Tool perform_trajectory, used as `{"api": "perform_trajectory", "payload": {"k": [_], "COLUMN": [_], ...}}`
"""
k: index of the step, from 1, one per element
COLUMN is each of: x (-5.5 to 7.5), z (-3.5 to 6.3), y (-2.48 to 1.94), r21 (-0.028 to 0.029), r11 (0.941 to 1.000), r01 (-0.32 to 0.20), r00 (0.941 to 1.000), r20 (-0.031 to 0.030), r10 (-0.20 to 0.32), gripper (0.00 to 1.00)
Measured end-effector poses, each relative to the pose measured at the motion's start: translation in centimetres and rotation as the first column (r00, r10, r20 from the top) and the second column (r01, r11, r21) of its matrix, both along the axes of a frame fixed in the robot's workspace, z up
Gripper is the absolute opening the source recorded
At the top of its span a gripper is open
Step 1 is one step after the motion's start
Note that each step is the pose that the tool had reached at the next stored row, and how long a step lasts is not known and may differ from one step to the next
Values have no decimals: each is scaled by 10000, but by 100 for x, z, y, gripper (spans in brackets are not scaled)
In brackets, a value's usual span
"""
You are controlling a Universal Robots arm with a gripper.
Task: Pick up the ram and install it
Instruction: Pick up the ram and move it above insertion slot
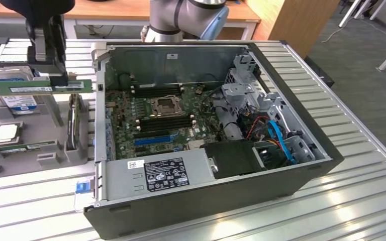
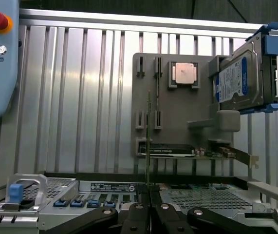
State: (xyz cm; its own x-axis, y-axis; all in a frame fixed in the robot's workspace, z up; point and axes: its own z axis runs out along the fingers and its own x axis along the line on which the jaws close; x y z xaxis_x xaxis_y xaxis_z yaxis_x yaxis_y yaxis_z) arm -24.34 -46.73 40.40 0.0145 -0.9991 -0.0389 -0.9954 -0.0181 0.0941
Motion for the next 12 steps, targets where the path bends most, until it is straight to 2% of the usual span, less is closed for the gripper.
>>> {"api": "perform_trajectory", "payload": {"k": [12], "x": [216], "z": [0], "y": [0], "r21": [-1], "r11": [10000], "r01": [0], "r00": [10000], "r20": [-48], "r10": [0], "gripper": [12]}}
